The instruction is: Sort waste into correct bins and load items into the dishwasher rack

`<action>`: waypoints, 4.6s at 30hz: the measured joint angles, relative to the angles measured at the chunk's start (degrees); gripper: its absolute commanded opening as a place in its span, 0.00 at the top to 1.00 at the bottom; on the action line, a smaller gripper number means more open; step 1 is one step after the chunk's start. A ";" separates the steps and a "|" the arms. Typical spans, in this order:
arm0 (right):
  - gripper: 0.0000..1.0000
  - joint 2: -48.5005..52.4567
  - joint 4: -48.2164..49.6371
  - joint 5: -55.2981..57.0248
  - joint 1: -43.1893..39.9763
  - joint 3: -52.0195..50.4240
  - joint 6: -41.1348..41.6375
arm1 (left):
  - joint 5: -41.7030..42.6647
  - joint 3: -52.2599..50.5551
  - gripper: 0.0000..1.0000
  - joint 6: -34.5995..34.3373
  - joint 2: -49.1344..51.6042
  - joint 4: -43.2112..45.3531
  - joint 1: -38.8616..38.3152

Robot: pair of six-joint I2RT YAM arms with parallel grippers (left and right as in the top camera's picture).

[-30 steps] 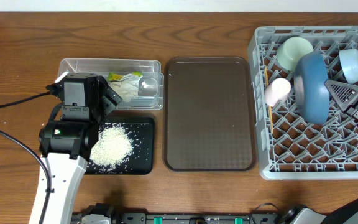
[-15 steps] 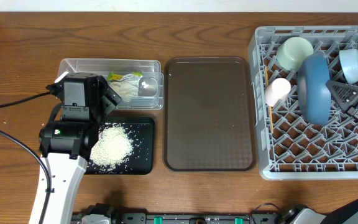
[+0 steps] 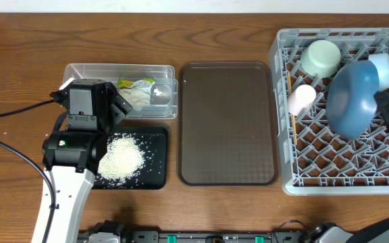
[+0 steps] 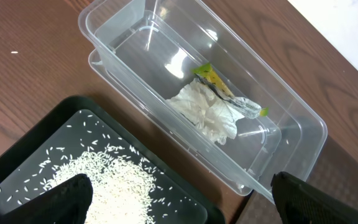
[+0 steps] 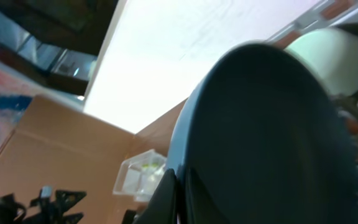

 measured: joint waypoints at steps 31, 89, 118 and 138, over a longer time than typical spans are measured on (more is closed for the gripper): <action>0.05 0.28 12.41 16.39 -10.32 -0.13 20.48 | 0.00 0.00 0.05 0.00 0.00 -0.02 0.00; 0.01 0.39 4.74 77.24 41.29 -0.13 -8.39 | 0.00 0.00 0.05 0.00 0.00 -0.02 0.00; 0.01 -22.47 -2.49 77.35 41.31 -0.33 -8.81 | 0.00 0.00 0.05 0.00 0.00 0.00 0.00; 0.01 -50.10 -3.19 77.31 41.88 -0.57 -8.83 | 0.00 0.00 0.05 0.00 0.00 -0.02 0.00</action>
